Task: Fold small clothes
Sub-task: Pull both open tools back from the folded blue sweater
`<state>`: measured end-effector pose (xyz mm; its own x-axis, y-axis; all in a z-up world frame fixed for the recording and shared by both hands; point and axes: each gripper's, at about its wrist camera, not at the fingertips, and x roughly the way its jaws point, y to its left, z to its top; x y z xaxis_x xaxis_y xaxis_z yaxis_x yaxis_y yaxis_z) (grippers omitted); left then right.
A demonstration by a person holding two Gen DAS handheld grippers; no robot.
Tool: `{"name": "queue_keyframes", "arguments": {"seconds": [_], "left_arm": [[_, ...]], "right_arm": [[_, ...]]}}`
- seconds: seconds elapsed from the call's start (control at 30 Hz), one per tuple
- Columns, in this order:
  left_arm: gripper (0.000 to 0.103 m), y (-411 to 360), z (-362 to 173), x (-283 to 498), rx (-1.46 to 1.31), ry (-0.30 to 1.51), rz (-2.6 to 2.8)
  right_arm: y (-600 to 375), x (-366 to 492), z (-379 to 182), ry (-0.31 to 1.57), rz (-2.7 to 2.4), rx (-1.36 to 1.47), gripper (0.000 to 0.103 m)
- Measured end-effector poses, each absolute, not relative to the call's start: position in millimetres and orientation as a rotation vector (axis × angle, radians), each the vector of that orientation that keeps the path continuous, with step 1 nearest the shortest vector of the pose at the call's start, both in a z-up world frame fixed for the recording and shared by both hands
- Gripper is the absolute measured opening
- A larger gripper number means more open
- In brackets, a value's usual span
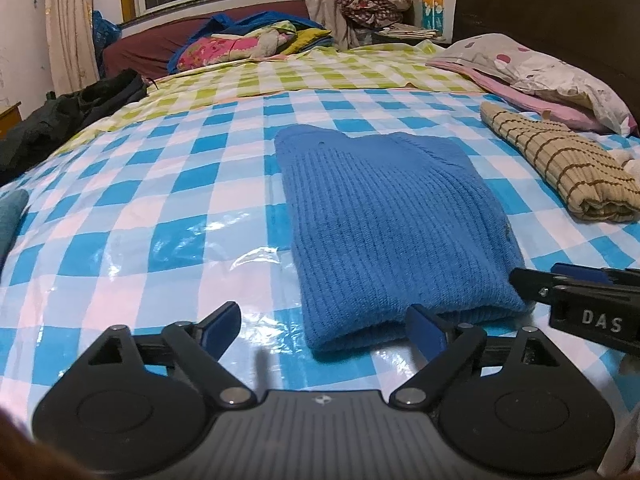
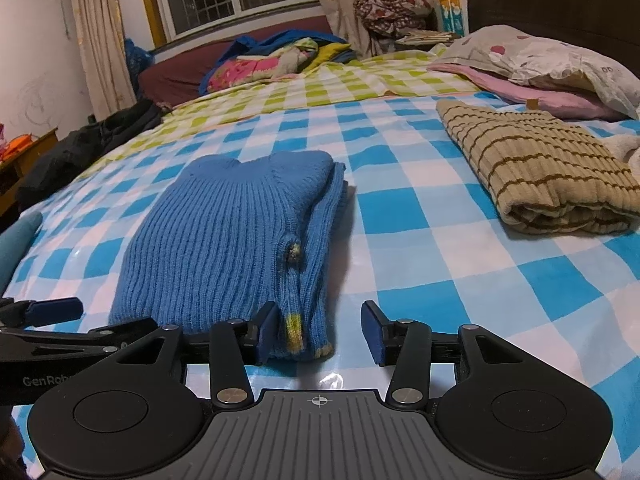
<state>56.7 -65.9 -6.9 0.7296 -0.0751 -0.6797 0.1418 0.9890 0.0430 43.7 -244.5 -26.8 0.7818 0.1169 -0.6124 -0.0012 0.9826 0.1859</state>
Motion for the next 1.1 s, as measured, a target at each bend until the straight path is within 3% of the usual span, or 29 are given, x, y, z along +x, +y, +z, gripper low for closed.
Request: {"name": "queue_keyframes", "arguments": {"seconds": [0.47, 1.1], "left_arm": [[0.103, -62.8, -9.4, 41.5, 0.096, 0.741, -0.122], [0.103, -62.1, -10.9, 29.8, 0.073, 0.77, -0.113]], "right_arm": [[-244.8, 23.4, -28.3, 0.678, 0.043, 0.2, 0.045], [-232.0, 2.2, -30.2, 0.691, 0.078, 0.193, 0.046]]}}
